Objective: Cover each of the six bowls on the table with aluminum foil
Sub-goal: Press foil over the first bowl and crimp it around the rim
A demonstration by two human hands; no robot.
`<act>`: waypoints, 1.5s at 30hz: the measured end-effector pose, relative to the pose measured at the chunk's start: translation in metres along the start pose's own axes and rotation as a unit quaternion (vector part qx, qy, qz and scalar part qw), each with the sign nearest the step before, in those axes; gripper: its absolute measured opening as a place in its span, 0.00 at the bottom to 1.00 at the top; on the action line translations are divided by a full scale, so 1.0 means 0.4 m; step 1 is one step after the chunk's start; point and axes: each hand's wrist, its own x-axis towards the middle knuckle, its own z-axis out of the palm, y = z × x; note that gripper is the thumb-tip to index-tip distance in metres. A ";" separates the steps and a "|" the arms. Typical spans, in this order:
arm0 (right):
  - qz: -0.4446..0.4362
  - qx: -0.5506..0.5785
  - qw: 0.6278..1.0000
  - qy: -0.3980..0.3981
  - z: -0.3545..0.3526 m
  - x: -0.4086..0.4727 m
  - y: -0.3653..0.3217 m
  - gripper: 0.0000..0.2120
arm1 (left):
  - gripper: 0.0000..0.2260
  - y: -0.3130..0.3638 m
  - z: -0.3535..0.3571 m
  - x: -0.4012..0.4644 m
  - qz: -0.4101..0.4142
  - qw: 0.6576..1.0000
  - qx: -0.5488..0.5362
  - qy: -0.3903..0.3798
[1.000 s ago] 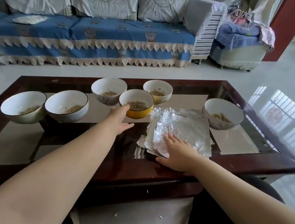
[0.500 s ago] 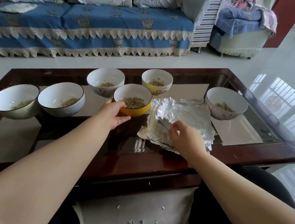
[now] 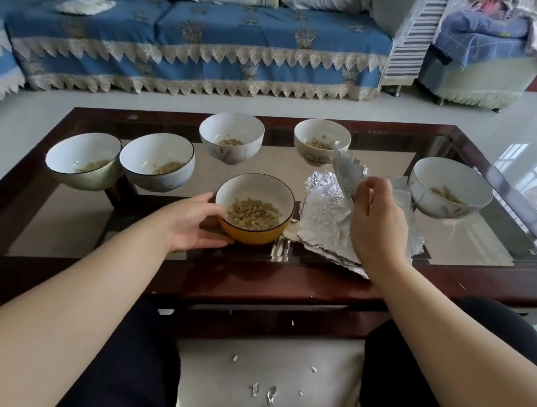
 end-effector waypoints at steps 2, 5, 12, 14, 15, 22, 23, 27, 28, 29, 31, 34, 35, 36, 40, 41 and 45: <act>-0.049 -0.006 0.998 0.024 0.015 -0.015 -0.021 0.10 | 0.09 -0.004 -0.011 -0.011 -0.003 0.999 0.034 -0.005; -0.209 0.001 0.975 0.080 0.038 -0.041 -0.061 0.07 | 0.21 -0.014 -0.020 0.000 0.019 1.000 0.010 0.012; -0.435 0.004 0.900 -0.037 0.161 -0.078 -0.120 0.08 | 0.41 -0.009 -0.003 0.008 0.075 0.991 -0.114 -0.015; -0.445 -0.014 0.892 -0.077 0.181 -0.089 -0.122 0.09 | 0.34 -0.004 -0.002 0.004 0.084 0.987 -0.136 0.026; -0.448 -0.017 0.890 -0.083 0.184 -0.094 -0.124 0.10 | 0.29 -0.002 -0.002 0.006 0.086 0.985 -0.141 0.049; -0.232 0.023 0.972 -0.008 0.096 -0.018 -0.174 0.12 | 0.10 -0.015 -0.013 0.045 0.102 0.976 0.018 0.194; -0.149 0.008 0.988 -0.026 0.090 0.025 -0.168 0.14 | 0.09 -0.015 -0.016 0.051 0.106 0.974 0.033 0.199; 0.187 0.118 0.939 -0.262 0.082 0.139 -0.132 0.31 | 0.14 -0.015 -0.022 0.061 0.127 0.967 0.074 0.210; 0.233 0.148 0.913 -0.301 0.085 0.141 -0.123 0.30 | 0.16 -0.014 -0.022 0.060 0.123 0.966 0.081 0.211; 0.262 0.163 0.894 -0.325 0.090 0.137 -0.113 0.29 | 0.17 -0.011 -0.023 0.057 0.119 0.966 0.089 0.211; 0.279 0.174 0.881 -0.340 0.102 0.124 -0.100 0.21 | 0.17 0.001 -0.018 0.041 0.136 0.959 0.110 0.221; 0.264 0.181 0.885 -0.340 0.113 0.114 -0.100 0.11 | 0.28 0.027 -0.012 0.004 0.261 0.867 0.280 0.319; 0.261 0.179 0.886 -0.339 0.117 0.113 -0.099 0.10 | 0.28 0.045 -0.004 -0.015 0.329 0.812 0.347 0.334; 0.260 0.177 0.886 -0.340 0.118 0.111 -0.098 0.11 | 0.26 0.065 0.010 -0.028 0.382 0.770 0.404 0.313; 0.254 0.176 0.890 -0.336 0.120 0.106 -0.093 0.14 | 0.30 0.096 0.086 -0.012 0.280 0.713 0.633 0.112; 0.253 0.178 0.891 -0.332 0.121 0.105 -0.091 0.14 | 0.32 0.085 0.098 0.005 0.249 0.690 0.675 0.081; 0.243 0.180 0.901 -0.311 0.127 0.106 -0.083 0.17 | 0.36 0.038 0.092 0.047 0.202 0.667 0.716 0.039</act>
